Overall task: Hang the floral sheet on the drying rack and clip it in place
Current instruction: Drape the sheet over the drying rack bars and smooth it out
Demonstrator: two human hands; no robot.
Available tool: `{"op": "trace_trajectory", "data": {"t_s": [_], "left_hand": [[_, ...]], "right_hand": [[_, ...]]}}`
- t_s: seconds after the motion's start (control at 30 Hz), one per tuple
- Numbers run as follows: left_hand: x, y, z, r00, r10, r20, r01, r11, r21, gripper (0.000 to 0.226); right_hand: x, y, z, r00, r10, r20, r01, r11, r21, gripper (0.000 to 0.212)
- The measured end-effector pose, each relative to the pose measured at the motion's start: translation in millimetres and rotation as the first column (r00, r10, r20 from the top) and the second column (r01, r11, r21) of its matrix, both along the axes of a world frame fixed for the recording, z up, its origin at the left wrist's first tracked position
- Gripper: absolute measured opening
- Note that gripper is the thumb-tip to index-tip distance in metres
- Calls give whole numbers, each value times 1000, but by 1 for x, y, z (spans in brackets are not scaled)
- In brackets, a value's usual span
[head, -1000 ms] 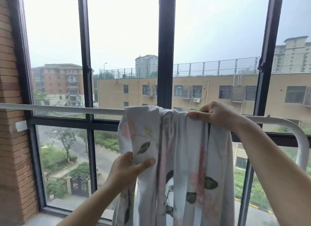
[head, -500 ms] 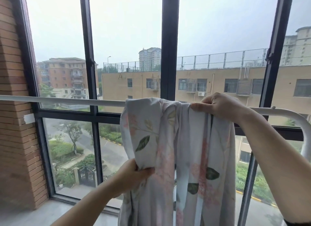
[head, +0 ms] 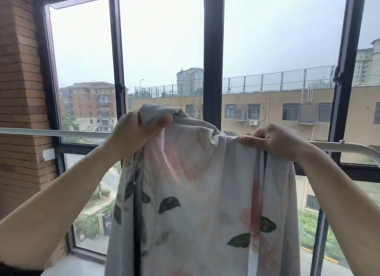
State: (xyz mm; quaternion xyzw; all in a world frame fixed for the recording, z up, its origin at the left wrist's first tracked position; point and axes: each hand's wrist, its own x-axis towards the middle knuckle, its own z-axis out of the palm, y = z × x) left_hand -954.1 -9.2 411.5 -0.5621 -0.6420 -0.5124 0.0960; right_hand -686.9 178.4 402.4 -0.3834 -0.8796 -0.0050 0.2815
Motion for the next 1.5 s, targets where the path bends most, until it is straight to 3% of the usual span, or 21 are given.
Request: {"op": "trace_trajectory", "data": {"t_s": [0.07, 0.23, 0.3, 0.4, 0.5, 0.6, 0.67, 0.73, 0.8, 0.87, 1.0, 1.07, 1.13, 1.2, 1.27, 1.37, 1.5], "left_hand": [[0, 24, 24, 980, 90, -177, -86, 996, 28, 53], [13, 97, 51, 953, 128, -274, -141, 990, -27, 60], [18, 123, 43, 940, 93, -328, -141, 982, -127, 49], [16, 147, 22, 929, -50, -366, -120, 895, -429, 37], [4, 152, 18, 960, -112, -257, -54, 825, -563, 43], [-7, 149, 18, 974, -99, -204, -19, 861, -508, 47], [-6, 147, 18, 976, -84, -201, -27, 867, -498, 48], [-4, 145, 18, 976, -93, -199, -22, 861, -509, 46], [-1, 146, 18, 978, -95, -185, -12, 862, -507, 42], [1, 146, 18, 980, -87, -179, -15, 864, -503, 41], [-5, 143, 17, 982, -84, -168, -6, 881, -474, 46], [-8, 138, 15, 988, -100, -116, 52, 932, -360, 48], [-10, 128, 13, 992, -89, -93, 78, 991, -113, 45], [-12, 112, 9, 994, -58, -91, 69, 991, 117, 41], [-16, 95, 2, 996, -48, -76, 65, 968, 242, 40], [-28, 68, -14, 997, -60, 51, 43, 958, 284, 37], [-40, 35, -43, 985, -34, 170, -1, 980, 200, 38]], "right_hand": [[1, 1, -1, 999, 13, -37, -13, 1000, -6, 69], [5, 3, -1, 971, -89, -222, 107, 992, 70, 41], [8, 9, 0, 940, -180, -291, 214, 973, 88, 43], [7, 14, 5, 935, -311, -171, 322, 946, 36, 20], [4, 8, 4, 956, -266, -119, 268, 964, -8, 21], [0, 1, 0, 965, -82, -248, 99, 994, 56, 23], [-3, -9, 3, 973, 12, -232, -6, 1000, 30, 16], [-13, -19, 4, 994, 51, -101, -44, 996, 73, 49], [-29, -30, 6, 994, 108, -14, -105, 986, 126, 64], [-43, -32, 3, 988, 155, 15, -156, 984, 90, 58], [-57, -23, 0, 993, 95, 72, -102, 990, 102, 44], [-57, -21, 2, 993, 93, 68, -98, 992, 78, 43], [-58, -17, 2, 994, 89, 59, -93, 994, 53, 40], [-57, -14, 2, 995, 84, 59, -87, 995, 45, 36], [-57, -12, 2, 996, 79, 52, -80, 996, 29, 40], [-58, -11, 4, 995, 74, 64, -74, 997, 10, 46], [-63, -9, 5, 994, 85, 64, -85, 996, 1, 57]]}}
